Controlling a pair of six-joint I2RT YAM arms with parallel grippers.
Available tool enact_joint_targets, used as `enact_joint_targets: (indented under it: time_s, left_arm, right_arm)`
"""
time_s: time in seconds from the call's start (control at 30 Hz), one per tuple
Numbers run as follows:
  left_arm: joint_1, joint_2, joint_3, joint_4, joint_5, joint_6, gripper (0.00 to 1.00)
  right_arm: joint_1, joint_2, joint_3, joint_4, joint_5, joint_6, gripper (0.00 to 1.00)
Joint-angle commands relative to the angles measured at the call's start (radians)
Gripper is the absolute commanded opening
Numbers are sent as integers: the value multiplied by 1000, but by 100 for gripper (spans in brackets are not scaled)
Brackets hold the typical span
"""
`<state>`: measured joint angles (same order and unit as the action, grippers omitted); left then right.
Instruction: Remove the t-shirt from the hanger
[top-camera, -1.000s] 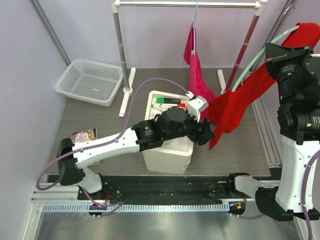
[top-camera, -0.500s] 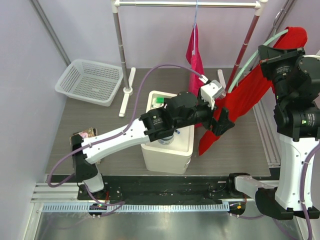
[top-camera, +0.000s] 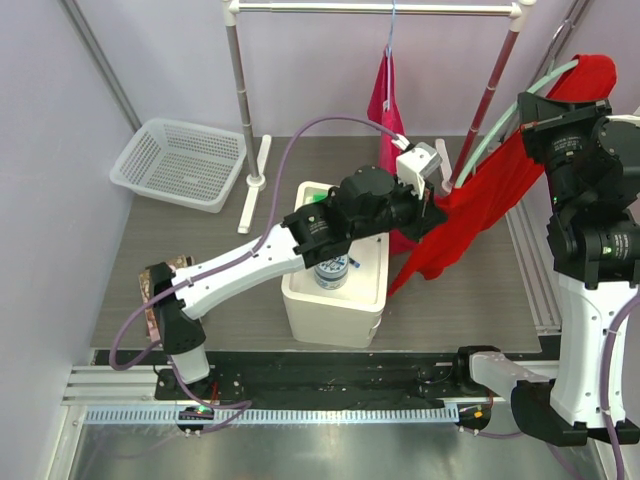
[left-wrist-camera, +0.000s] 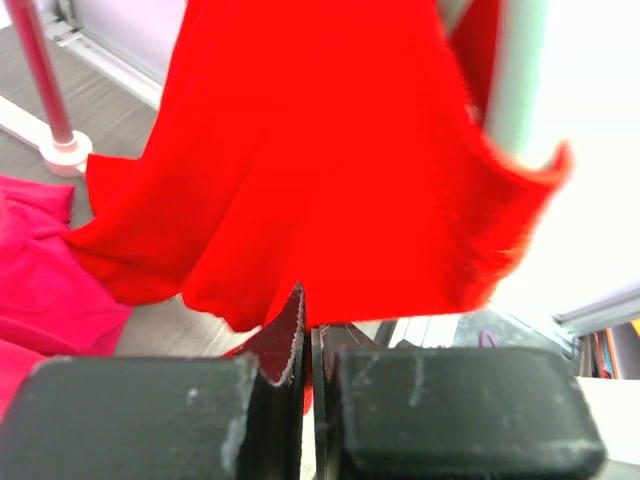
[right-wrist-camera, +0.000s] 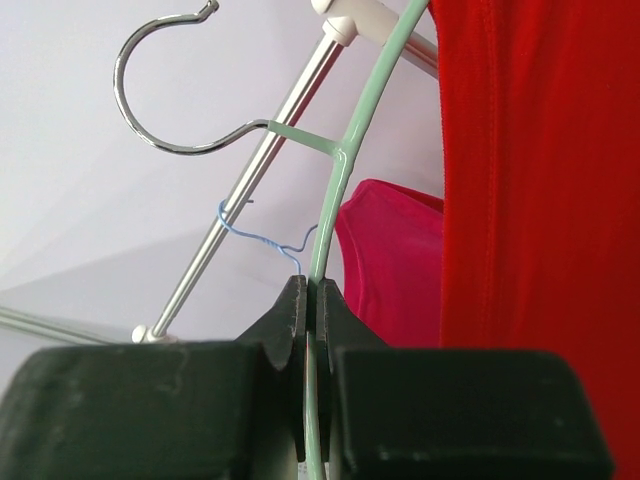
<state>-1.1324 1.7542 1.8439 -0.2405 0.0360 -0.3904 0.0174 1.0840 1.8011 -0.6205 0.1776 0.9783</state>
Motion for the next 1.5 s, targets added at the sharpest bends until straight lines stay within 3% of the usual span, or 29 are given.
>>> enact_joint_targets:
  time_s: [0.0, 0.07, 0.2, 0.57, 0.67, 0.73, 0.8, 0.83, 0.93, 1.07, 1.23, 1.47]
  left_arm:
    - [-4, -28, 11, 15, 59, -4, 0]
    - [-18, -76, -56, 59, 42, -1, 0]
    - [-49, -205, -354, 236, -123, -13, 0]
    - [-72, -331, -614, 320, -165, -88, 0]
    - [-72, -314, -560, 288, -87, -47, 0]
    - [-66, -283, -430, 175, -50, -21, 1]
    - [-37, -268, -302, 124, 63, -30, 14]
    - [-26, -262, -264, 106, 83, -36, 31]
    - [12, -249, -128, 38, 131, -59, 55]
    - [72, -246, 6, -2, 172, -54, 61]
    - [177, -222, 12, 88, 243, -110, 60]
    - [218, -58, 132, 99, 314, -123, 57]
  right_arm:
    - [-4, -16, 3, 139, 20, -1, 1]
    - [-5, 10, 9, 149, 43, -6, 1]
    - [-4, 106, 69, 176, 92, -33, 1]
    - [-83, 287, 326, 136, 64, -3, 1]
    - [-83, 245, 272, 133, 4, -4, 1]
    - [-83, 180, 212, 154, -48, -24, 1]
    - [-83, 151, 149, 156, -163, -41, 1]
    - [-82, 136, 133, 156, -235, -53, 1]
    - [-83, 107, 78, 153, -404, -111, 1]
    - [-82, 16, -72, 171, -576, -154, 1]
    - [-83, -124, -331, 277, -795, -152, 1]
    - [-80, -199, -361, 298, -947, -8, 1]
